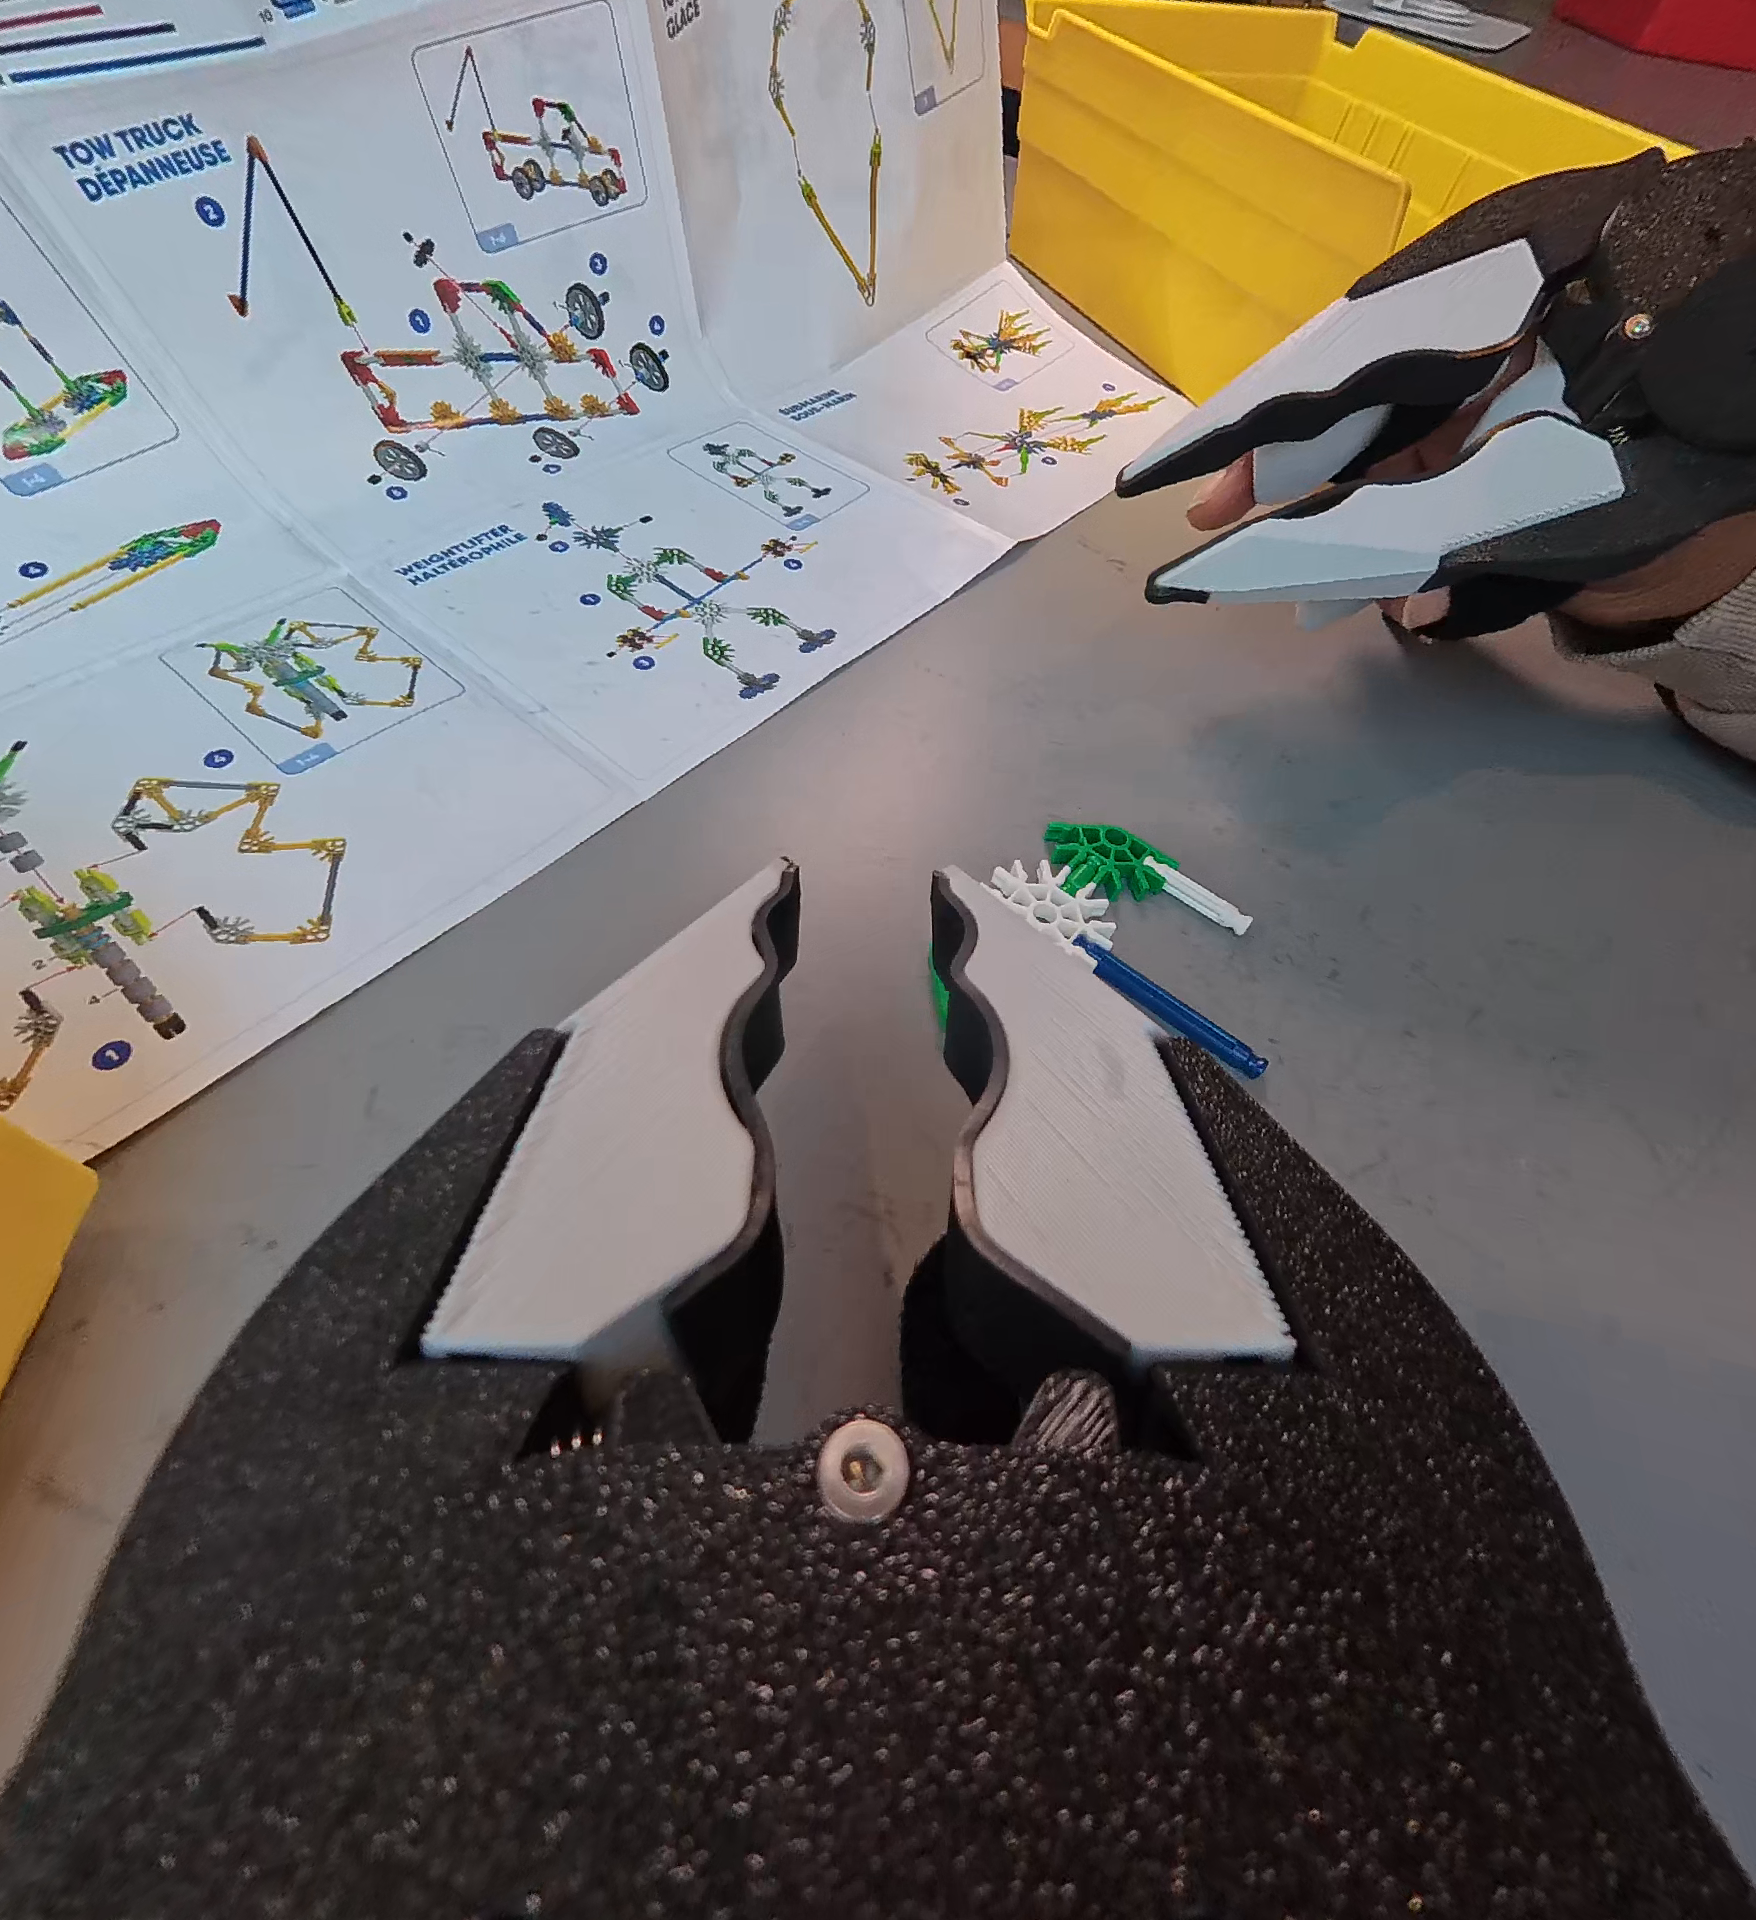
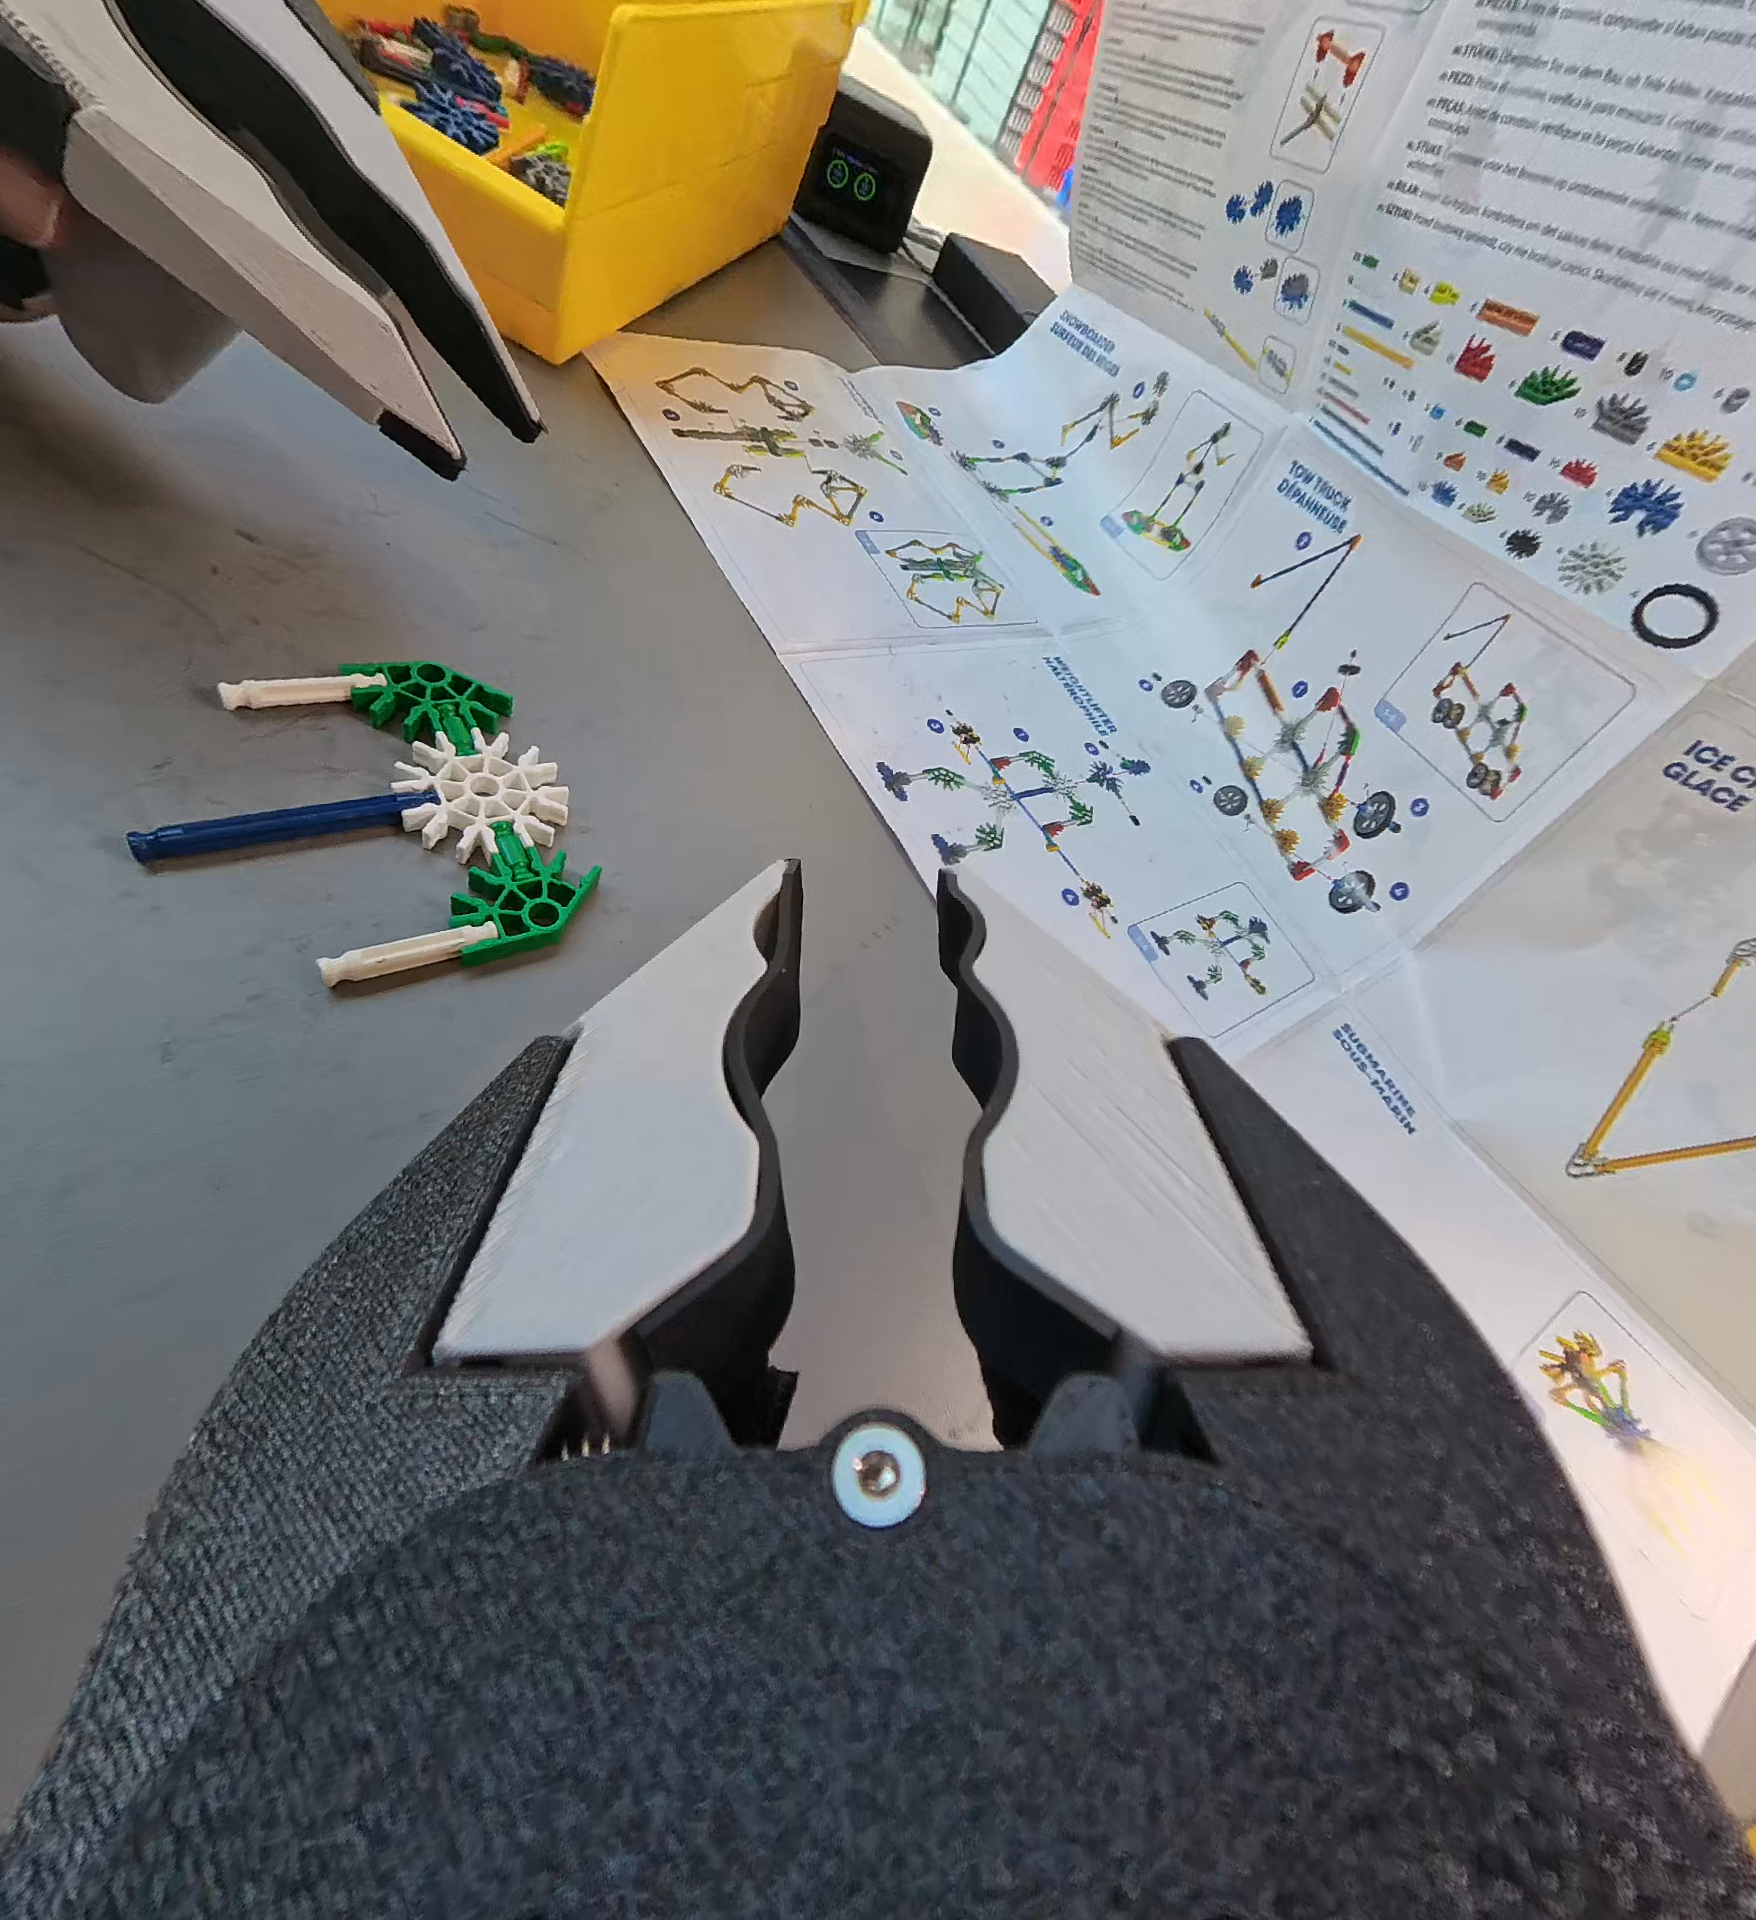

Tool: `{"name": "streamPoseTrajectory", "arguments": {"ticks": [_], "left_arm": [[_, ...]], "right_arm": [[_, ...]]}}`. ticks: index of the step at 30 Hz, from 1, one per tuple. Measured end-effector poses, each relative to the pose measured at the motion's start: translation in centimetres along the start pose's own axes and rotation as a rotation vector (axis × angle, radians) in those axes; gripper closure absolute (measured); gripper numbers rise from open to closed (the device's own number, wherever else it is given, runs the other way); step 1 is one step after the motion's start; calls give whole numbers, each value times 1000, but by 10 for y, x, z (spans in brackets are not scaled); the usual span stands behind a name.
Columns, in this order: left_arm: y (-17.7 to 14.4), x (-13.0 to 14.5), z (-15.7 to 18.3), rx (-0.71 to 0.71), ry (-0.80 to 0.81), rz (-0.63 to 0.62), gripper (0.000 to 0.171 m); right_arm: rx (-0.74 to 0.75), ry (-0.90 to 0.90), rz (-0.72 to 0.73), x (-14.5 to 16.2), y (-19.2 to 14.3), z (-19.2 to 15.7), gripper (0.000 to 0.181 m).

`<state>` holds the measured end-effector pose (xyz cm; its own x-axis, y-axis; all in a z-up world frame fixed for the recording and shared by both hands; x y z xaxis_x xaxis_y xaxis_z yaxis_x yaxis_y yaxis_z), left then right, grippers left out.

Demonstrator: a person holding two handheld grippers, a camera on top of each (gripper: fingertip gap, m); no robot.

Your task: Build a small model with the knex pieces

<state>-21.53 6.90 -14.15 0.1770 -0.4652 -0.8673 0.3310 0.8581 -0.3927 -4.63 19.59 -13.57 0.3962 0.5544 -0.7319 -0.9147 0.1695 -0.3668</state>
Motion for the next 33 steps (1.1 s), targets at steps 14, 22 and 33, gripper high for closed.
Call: {"name": "streamPoseTrajectory", "arguments": {"ticks": [14, 22, 33], "left_arm": [[3, 3, 5, 16, 33, -26, 148], [5, 5, 6, 34, 41, -45, 148], [6, 7, 11, 45, 75, -57, 150]], "right_arm": [[-297, 354, -328, 22, 104, 56, 181], [-319, 283, -421, 24, 129, 55, 181], [-417, 238, -432, 25, 105, 43, 181]]}}
Point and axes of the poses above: each gripper's, where its closed fingertips meet, y out along the fingers, x out of its underside, z = x × y across the jaws, the point moved 6 cm from there along -y, back along the fingers, and after that the axes turned 13 degrees about -y, right-handed, at the moved point
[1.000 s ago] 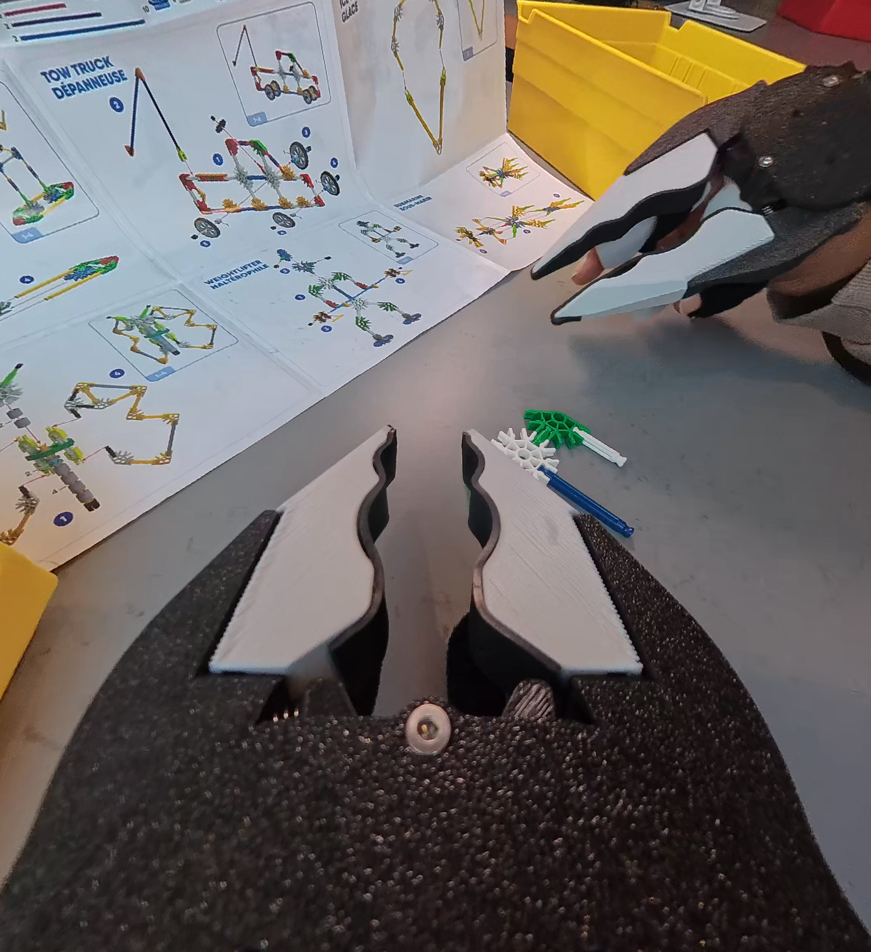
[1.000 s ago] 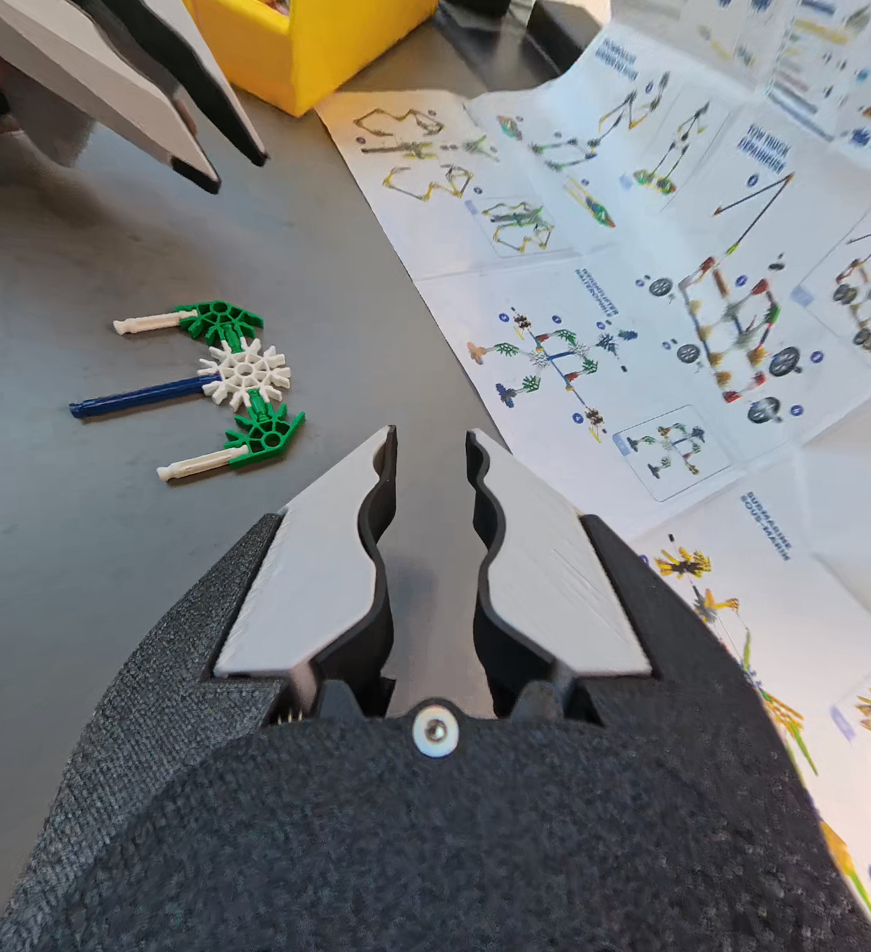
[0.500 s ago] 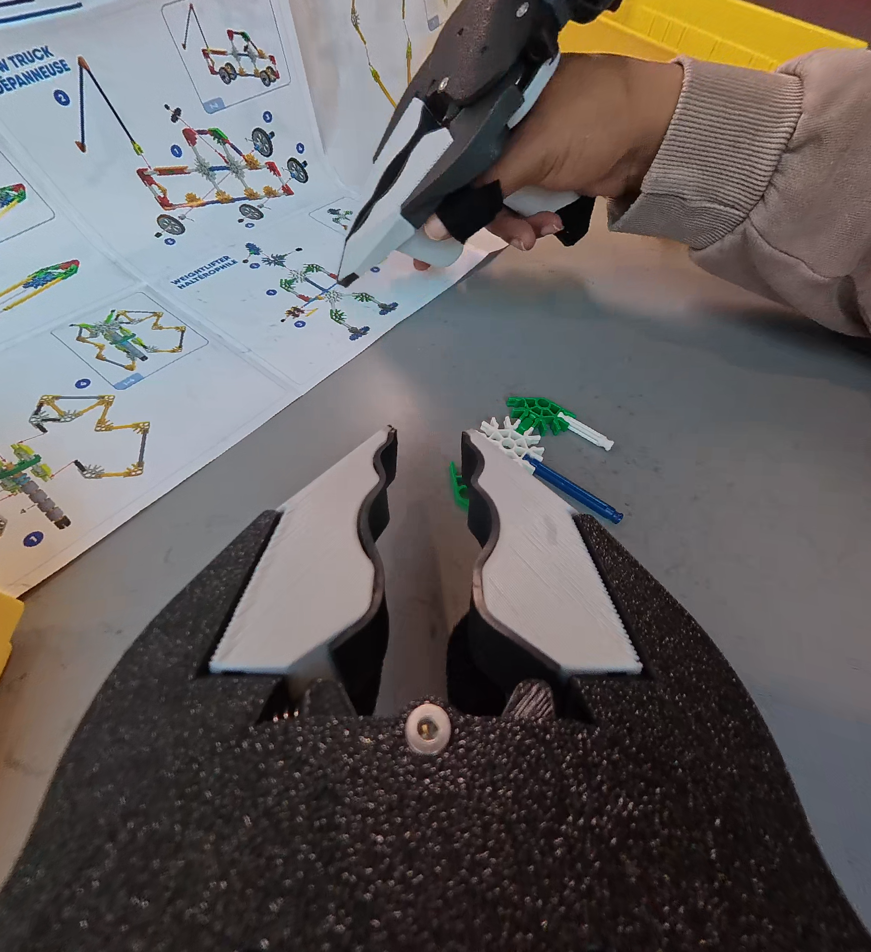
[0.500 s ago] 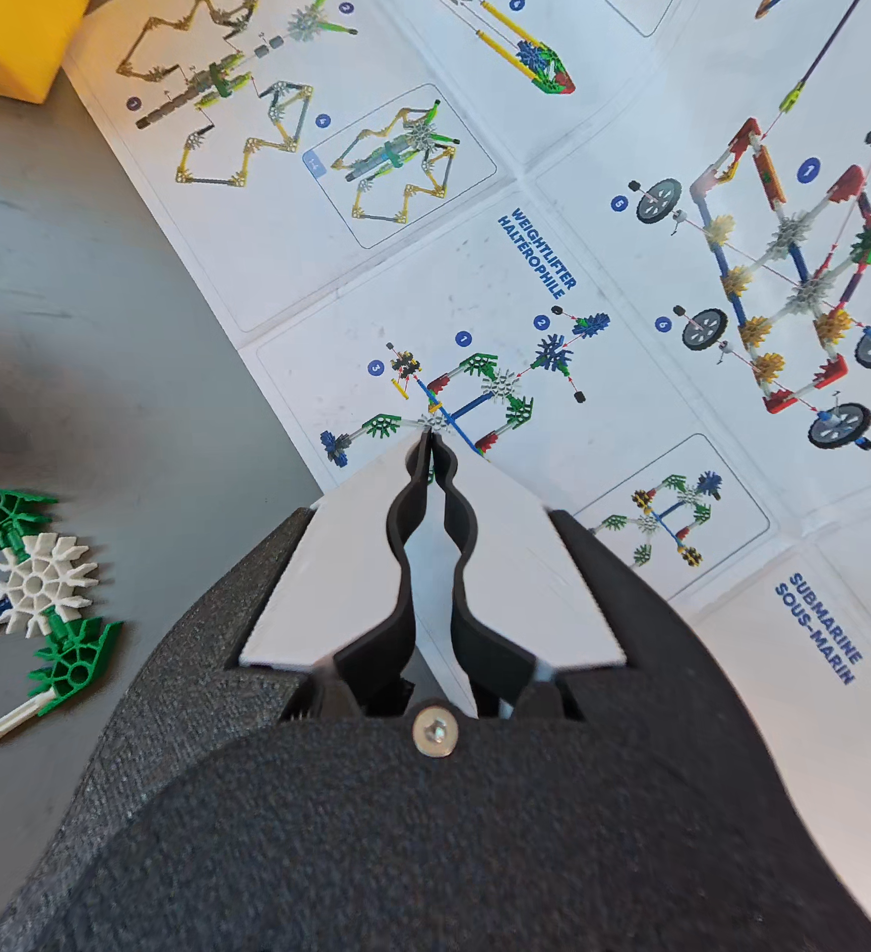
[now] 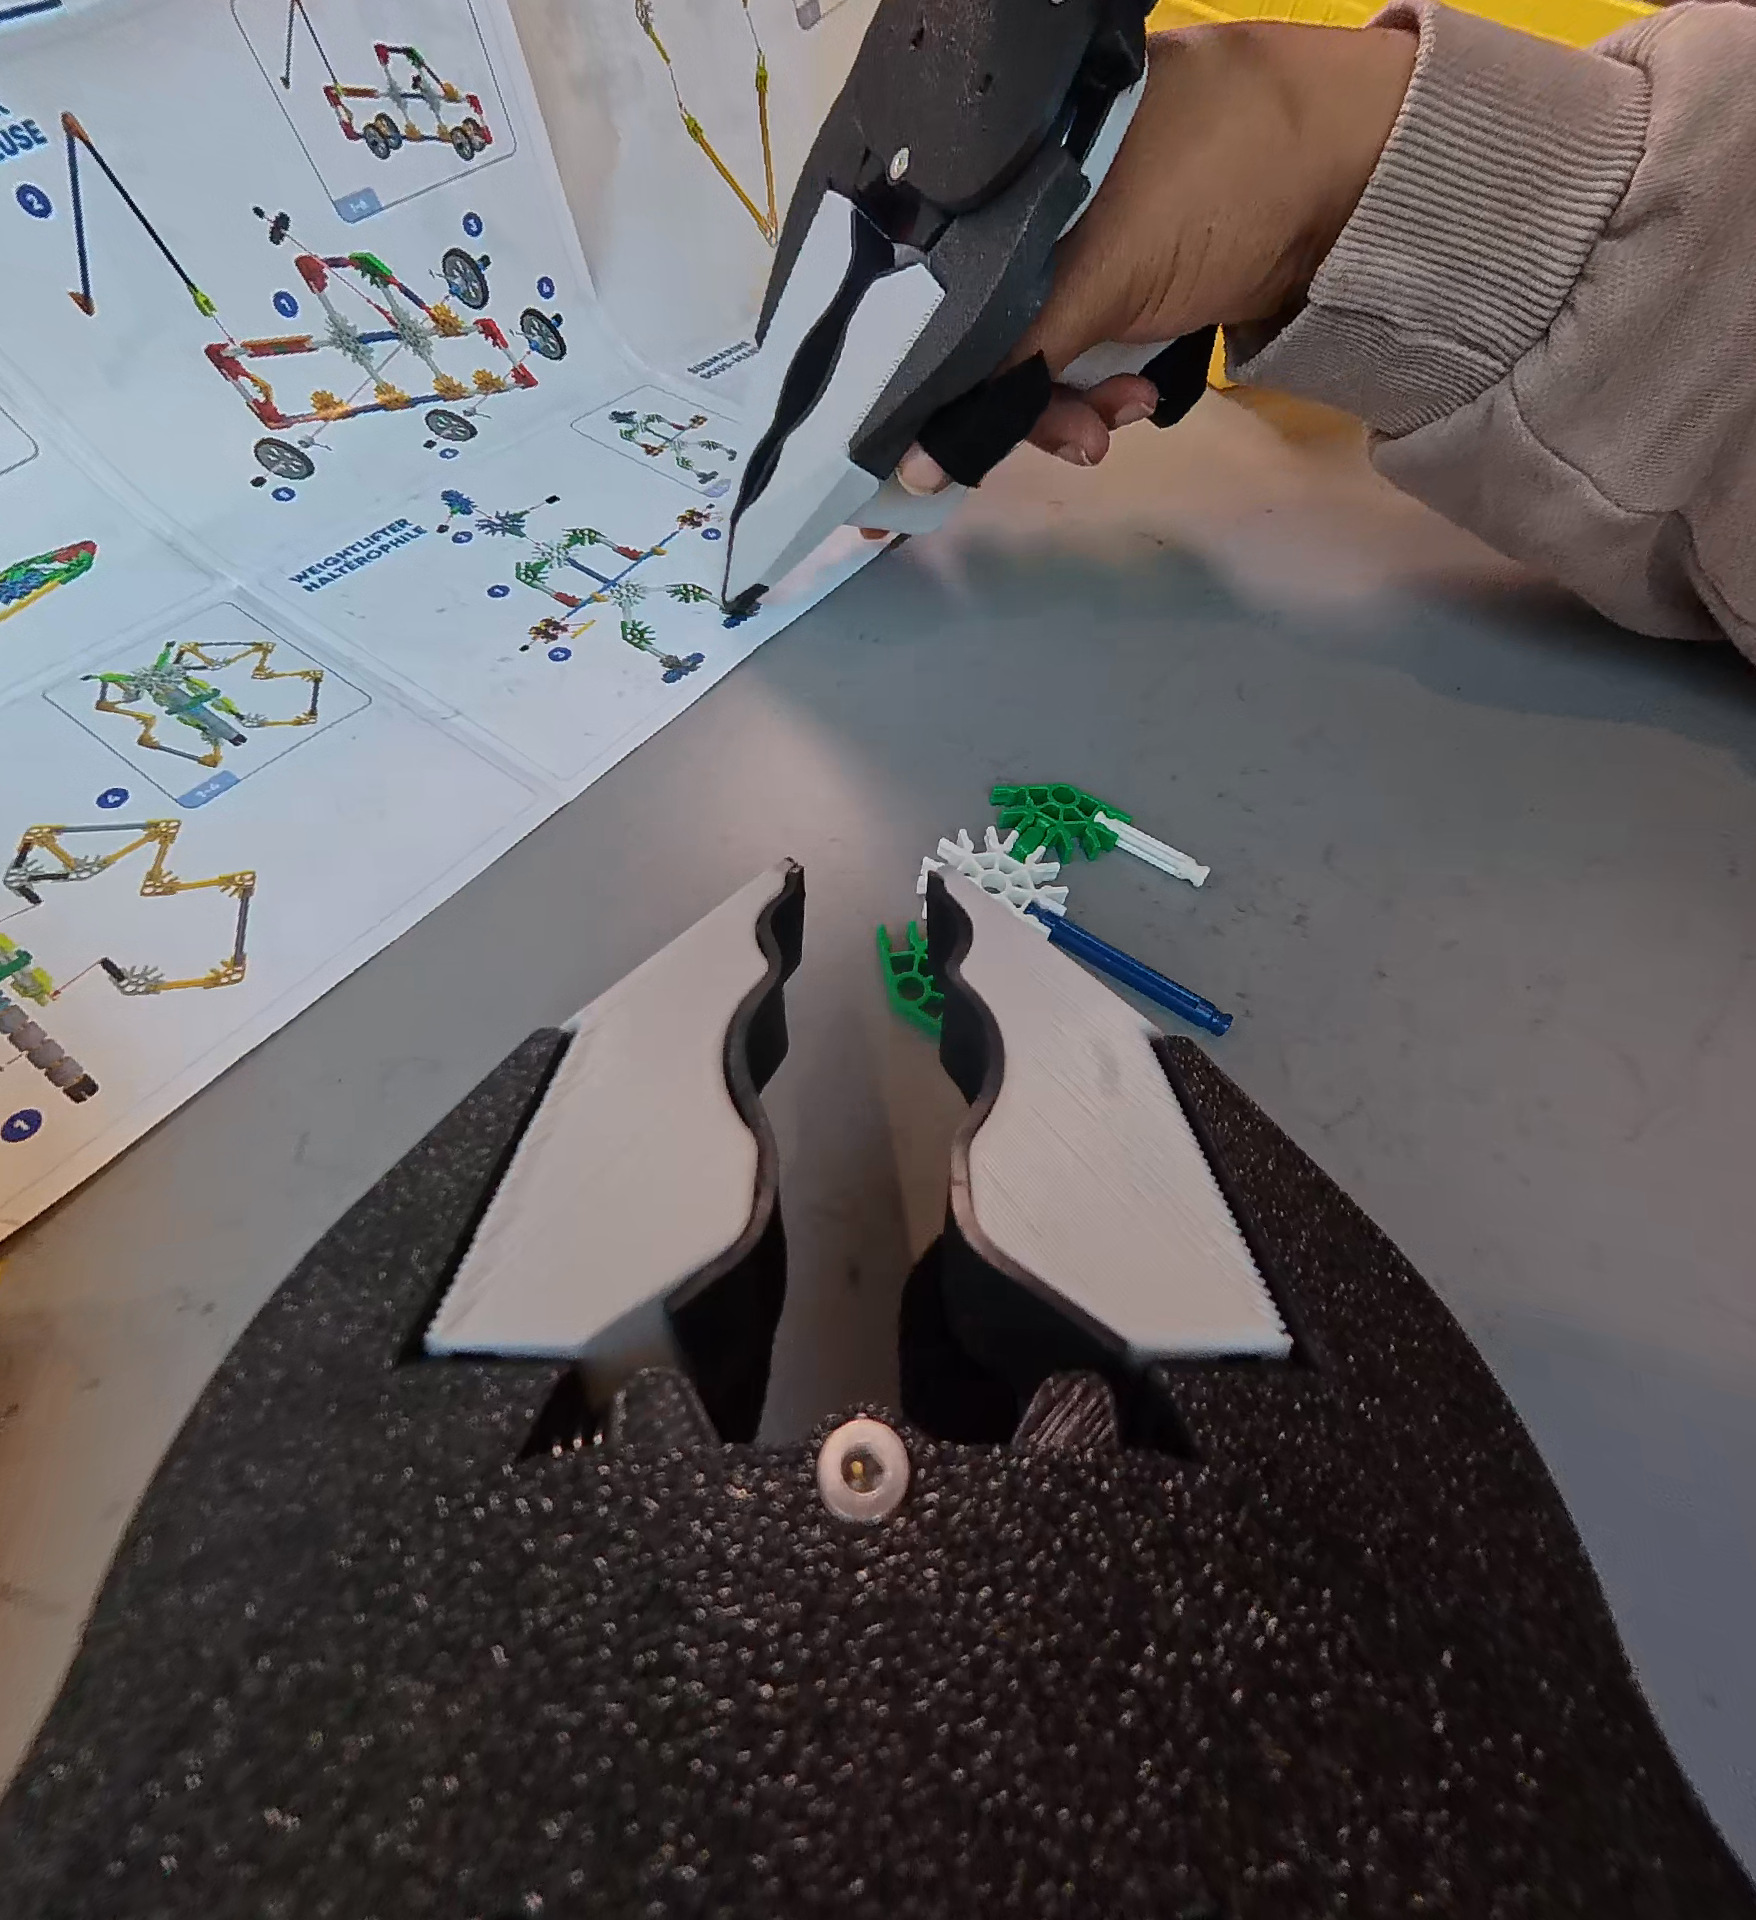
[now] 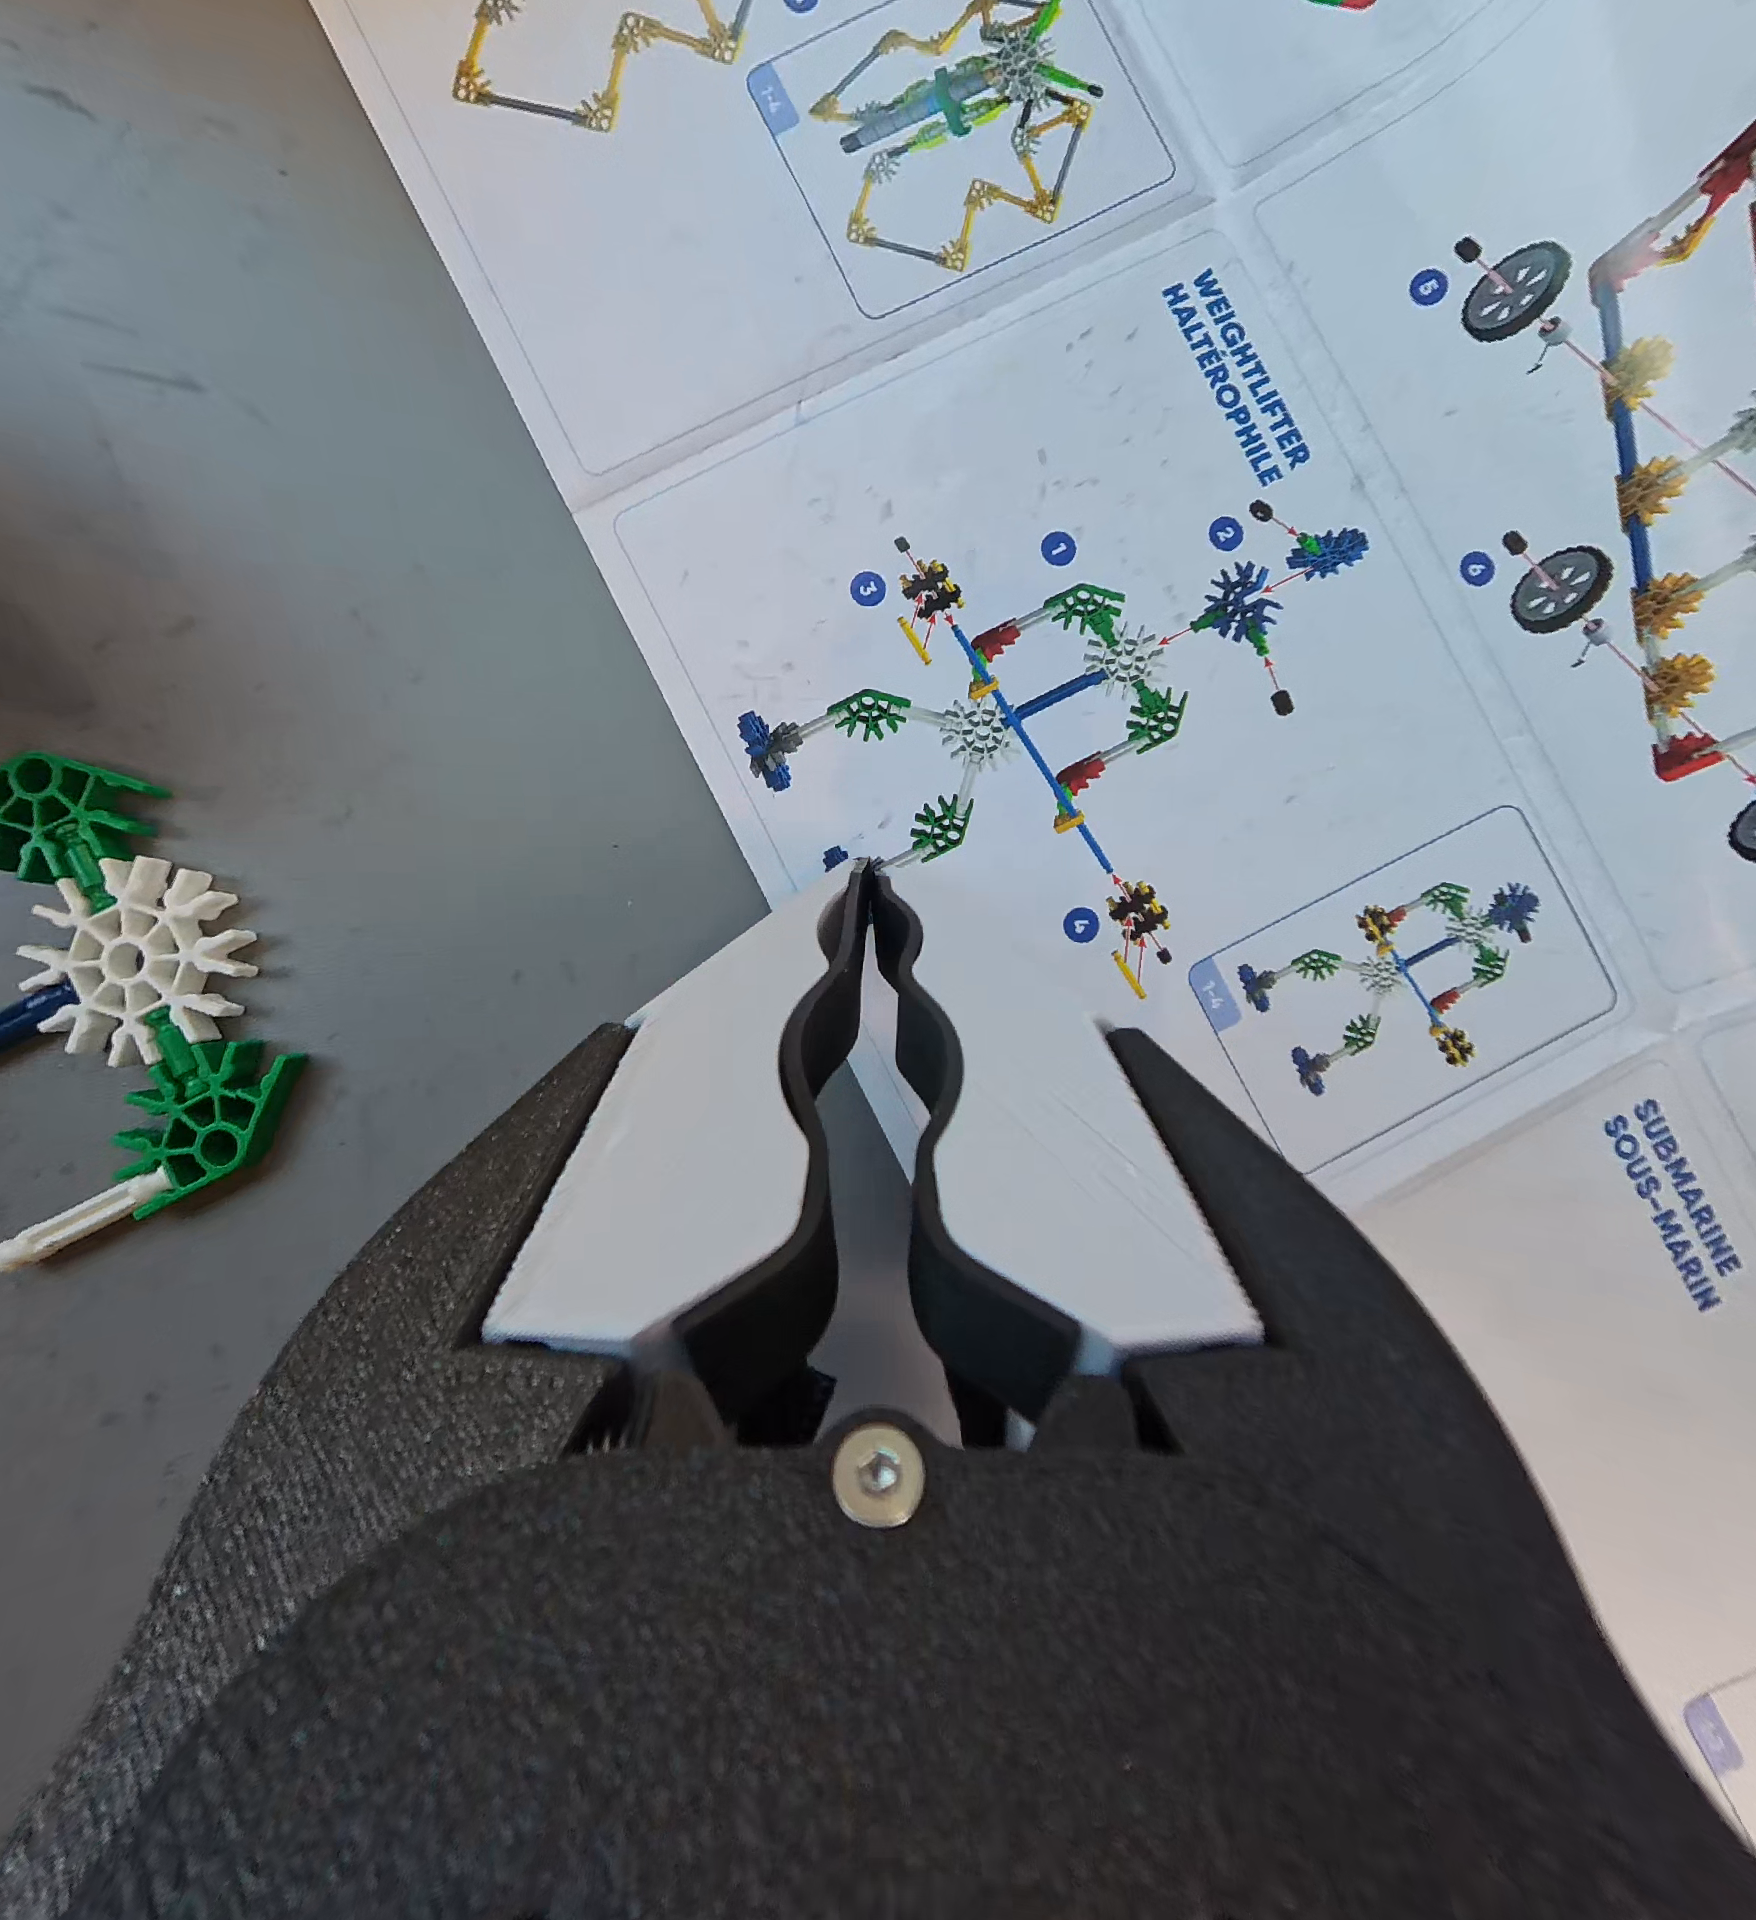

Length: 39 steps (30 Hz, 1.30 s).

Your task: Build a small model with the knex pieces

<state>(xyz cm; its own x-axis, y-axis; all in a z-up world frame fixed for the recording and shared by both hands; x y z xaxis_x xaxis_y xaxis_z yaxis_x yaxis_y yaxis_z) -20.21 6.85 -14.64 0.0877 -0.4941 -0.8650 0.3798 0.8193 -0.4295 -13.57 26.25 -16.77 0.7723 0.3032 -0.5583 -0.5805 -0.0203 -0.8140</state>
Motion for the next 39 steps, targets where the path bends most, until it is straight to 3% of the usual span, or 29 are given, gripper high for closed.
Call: {"name": "streamPoseTrajectory", "arguments": {"ticks": [39], "left_arm": [[-2, -1, -2, -7, -34, 13, 150]], "right_arm": [[137, -48, 69, 0, 3, 9, 175]]}}
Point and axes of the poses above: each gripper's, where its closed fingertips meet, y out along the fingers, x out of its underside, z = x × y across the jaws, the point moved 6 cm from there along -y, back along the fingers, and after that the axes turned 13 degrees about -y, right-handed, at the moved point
